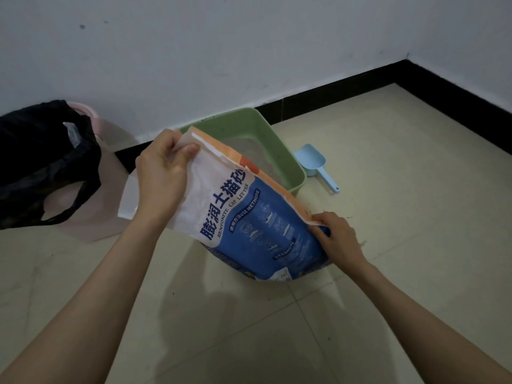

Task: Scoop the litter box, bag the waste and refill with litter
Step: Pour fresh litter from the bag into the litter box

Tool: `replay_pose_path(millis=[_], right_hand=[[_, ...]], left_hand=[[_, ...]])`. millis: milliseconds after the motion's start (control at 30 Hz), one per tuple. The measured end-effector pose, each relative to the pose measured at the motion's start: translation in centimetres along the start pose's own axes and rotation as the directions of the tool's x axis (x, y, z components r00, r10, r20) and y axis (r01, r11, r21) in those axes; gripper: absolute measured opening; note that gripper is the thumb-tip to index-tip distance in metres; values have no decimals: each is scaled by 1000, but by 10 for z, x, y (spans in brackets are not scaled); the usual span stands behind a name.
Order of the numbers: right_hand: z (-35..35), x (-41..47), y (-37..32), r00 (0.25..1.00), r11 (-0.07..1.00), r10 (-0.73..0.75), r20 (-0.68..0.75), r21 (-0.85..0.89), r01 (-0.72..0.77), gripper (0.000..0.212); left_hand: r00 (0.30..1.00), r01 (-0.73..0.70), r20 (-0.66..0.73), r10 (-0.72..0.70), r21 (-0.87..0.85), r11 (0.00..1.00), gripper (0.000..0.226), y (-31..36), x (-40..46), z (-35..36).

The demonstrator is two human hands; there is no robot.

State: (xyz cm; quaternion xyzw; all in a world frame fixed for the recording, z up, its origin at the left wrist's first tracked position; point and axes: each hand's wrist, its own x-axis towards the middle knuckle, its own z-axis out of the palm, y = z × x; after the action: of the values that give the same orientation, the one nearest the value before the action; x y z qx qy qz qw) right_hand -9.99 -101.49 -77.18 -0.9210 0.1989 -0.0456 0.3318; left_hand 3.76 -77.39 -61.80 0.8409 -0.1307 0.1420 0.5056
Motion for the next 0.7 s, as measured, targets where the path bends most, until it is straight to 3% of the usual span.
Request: replay_pose_path(millis=[100,167,300,400,567,700], right_hand=[[8,-2,-13,989,995,-94,-111,-27,92,33],[2,-3,-19,986,991,-125,-107,-51,120,37],[-5,-11,-23,991,989,-103,-81,-113,93,29],[-6,-24,-30,995,999,-37,-89,-22,36,24],[-2,-39,-38,986,999,-29,-166,-23,26,27],[-7,-53,-42,969,997,-35,-246,53,49,35]], left_hand=[[1000,12,1,-12,22,1000,11,-3,0,-4],[999,33,-11,-32,38,999,12,-7,1,-9],[998,55,30,-59,116,992,19,-11,8,-20],[1000,7,23,-11,167,986,23,-2,11,-22],[997,-64,40,59,156,986,23,24,9,-13],[987,-146,67,144,28,989,19,44,10,-1]])
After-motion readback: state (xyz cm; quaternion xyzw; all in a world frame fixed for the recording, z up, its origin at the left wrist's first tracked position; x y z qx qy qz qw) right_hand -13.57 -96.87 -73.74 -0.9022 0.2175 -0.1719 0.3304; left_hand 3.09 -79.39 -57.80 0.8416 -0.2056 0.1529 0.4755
